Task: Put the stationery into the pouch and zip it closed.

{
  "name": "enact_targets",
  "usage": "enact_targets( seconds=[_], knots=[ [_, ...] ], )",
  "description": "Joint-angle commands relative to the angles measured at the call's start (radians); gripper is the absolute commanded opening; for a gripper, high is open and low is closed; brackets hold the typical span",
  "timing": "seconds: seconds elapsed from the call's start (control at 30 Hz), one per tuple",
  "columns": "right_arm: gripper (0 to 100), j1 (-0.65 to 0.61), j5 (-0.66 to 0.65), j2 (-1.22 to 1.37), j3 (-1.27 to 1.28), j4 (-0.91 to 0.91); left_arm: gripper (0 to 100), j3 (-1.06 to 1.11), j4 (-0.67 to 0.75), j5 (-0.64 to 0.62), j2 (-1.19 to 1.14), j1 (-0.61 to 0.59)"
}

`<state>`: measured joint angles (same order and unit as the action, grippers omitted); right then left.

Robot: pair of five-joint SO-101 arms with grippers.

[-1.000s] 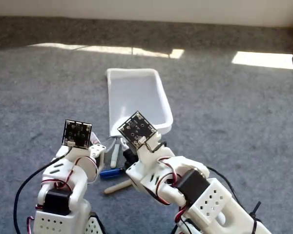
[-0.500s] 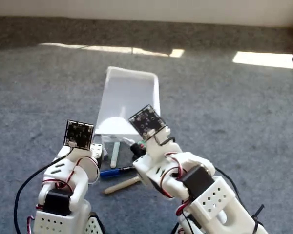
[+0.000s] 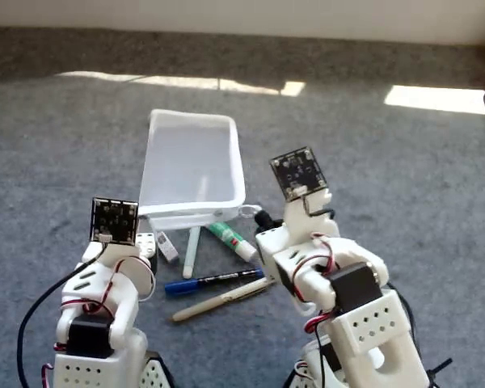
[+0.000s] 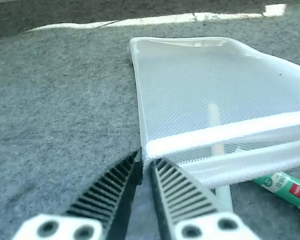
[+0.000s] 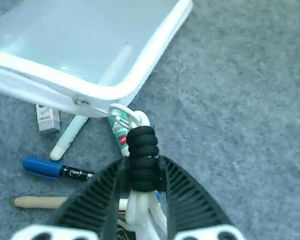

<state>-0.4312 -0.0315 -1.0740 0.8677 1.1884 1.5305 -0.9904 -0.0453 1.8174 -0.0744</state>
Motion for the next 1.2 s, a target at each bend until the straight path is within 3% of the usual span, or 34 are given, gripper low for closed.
enact_targets(
  seconds=[0.0,0.3,0.53,0.8,1.1,1.17],
  knots=[
    [0.6,0.045,0.002,-0.031,-0.127,0.068,1,-0.056,0.02,0.008,0.007,-0.03],
    [0.6,0.025,-0.005,-0.031,-0.156,0.107,1,-0.056,0.02,0.008,0.007,-0.03],
    [0.6,-0.174,-0.006,-0.047,-0.174,0.17,23,-0.036,0.021,-0.049,0.007,-0.031],
    [0.6,-0.182,-0.006,-0.213,-0.183,0.211,23,-0.007,0.028,-0.04,0.007,-0.03],
    [0.6,-0.183,-0.008,-0.226,-0.183,0.223,23,0.033,0.064,-0.002,0.007,-0.022],
    [0.6,-0.183,-0.008,-0.226,-0.183,0.223,19,0.039,0.078,0.0,0.007,-0.018]
  ],
)
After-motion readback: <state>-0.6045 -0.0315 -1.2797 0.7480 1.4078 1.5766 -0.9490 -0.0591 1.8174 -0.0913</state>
